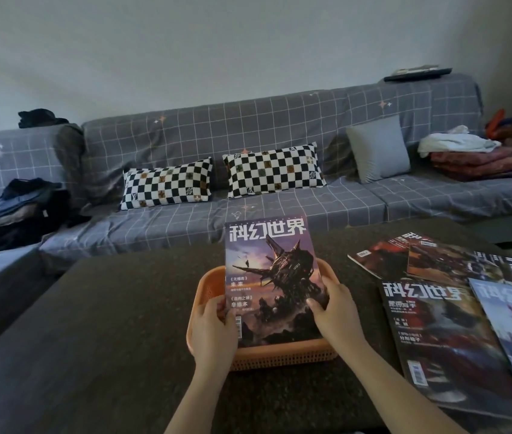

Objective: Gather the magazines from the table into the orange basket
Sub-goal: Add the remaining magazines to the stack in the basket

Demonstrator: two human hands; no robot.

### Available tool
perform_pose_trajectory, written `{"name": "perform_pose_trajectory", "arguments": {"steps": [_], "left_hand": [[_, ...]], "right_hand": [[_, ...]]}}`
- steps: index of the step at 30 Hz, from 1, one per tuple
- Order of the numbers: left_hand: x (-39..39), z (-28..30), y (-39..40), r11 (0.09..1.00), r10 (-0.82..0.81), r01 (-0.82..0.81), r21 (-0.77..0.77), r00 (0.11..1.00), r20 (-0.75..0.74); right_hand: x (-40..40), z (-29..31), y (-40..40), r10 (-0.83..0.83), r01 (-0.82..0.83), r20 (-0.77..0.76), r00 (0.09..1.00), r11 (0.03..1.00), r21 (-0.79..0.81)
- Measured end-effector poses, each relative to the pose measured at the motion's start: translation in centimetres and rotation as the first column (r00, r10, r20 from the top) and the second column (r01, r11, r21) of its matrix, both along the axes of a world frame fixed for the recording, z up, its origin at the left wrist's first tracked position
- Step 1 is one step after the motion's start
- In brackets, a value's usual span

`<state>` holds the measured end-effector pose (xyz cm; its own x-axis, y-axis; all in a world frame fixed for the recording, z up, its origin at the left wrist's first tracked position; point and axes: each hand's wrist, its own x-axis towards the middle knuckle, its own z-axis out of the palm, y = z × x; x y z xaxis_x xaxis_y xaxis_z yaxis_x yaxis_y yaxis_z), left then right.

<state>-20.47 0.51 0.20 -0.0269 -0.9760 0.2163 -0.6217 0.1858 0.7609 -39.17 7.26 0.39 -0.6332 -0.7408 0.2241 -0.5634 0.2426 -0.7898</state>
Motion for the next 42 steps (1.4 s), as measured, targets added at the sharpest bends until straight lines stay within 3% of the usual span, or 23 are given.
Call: {"name": "perform_pose_trajectory", "arguments": {"steps": [8, 19, 23, 30, 34, 42], "left_hand": [[0.4, -0.1, 0.2, 1.0, -0.008, 0.01, 0.024, 0.997, -0.083], [0.0, 0.3, 0.5, 1.0, 0.005, -0.003, 0.031, 0.997, -0.075], [-0.8, 0.2, 2.3, 0.997, 0.043, -0.048, -0.052, 0.995, -0.087], [-4.9, 0.9, 6.4, 0.984, -0.151, 0.127, -0.129, 0.967, -0.205], [-8.4, 1.2, 8.8, 0.959, -0.282, 0.269, -0.088, 0.935, -0.213], [-17.0, -0.3, 14.2, 0.843, -0.524, 0.538, 0.005, 0.824, -0.216]], "right_hand": [[0.0, -0.1, -0.3, -0.003, 0.002, 0.012, 1.0, 0.998, 0.056], [-0.4, 0.7, -0.7, 0.02, -0.039, 0.111, 0.994, 0.983, 0.177], [0.5, 1.0, 0.8, 0.044, -0.053, 0.116, 0.992, 0.996, 0.078], [-1.5, 0.9, 5.5, 0.032, -0.027, 0.108, 0.994, 0.999, -0.045], [-4.6, 0.8, 9.0, -0.038, 0.046, 0.077, 0.996, 0.994, -0.101], [-12.4, -1.2, 16.3, -0.304, 0.305, 0.016, 0.952, 0.952, -0.022]]}}
